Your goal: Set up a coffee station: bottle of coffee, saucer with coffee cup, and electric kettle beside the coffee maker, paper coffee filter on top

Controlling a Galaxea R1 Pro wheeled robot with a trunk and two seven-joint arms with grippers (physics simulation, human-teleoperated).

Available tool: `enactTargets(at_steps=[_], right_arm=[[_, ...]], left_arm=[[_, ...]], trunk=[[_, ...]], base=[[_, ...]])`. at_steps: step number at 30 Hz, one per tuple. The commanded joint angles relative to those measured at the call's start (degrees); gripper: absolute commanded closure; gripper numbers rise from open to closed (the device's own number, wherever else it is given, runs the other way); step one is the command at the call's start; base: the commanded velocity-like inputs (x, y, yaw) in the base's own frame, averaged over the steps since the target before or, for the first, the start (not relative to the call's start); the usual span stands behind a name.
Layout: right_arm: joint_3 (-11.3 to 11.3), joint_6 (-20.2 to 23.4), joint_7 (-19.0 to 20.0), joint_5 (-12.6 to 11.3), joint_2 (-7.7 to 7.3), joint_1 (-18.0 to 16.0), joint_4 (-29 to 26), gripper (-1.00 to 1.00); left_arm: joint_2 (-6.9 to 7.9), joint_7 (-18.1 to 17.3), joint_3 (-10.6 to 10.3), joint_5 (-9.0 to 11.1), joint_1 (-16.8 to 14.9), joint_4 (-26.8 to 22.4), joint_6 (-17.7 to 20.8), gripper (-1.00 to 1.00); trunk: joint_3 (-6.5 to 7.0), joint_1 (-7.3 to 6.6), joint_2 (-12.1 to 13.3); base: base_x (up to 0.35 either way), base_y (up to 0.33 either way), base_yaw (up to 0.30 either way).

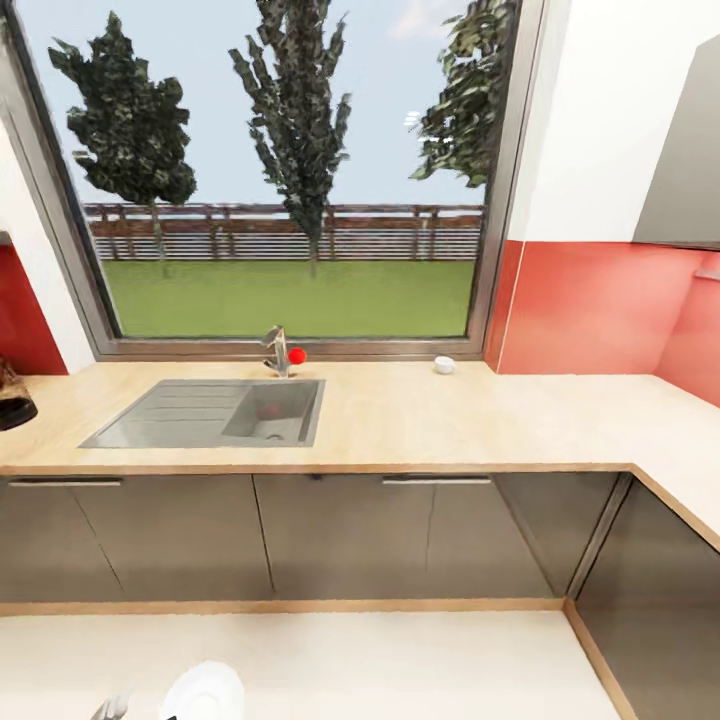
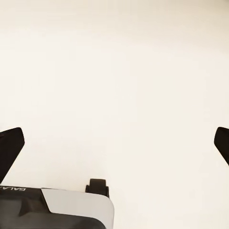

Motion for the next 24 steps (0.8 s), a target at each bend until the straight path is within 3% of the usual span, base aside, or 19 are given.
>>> enactTargets(at_steps=[1,24], right_arm=[[0.48,-0.19,-0.04,-0.60,-0.01,-0.03,0.02,-1.00],[0.46,-0.11,0.05,-0.73,-0.01,-0.03,0.01,-1.00]], left_arm=[[0.00,-0.11,0.17,0.22,-0.07,0.21,0.47,1.00],[0.00,-0.19,0.32,0.22,-0.07,0.51,0.47,1.00]], trunk=[[-0.11,0.02,-0.09],[-0.11,0.02,-0.09]], base=[[0.000,0.000,0.280],[0.008,0.002,0.280]])
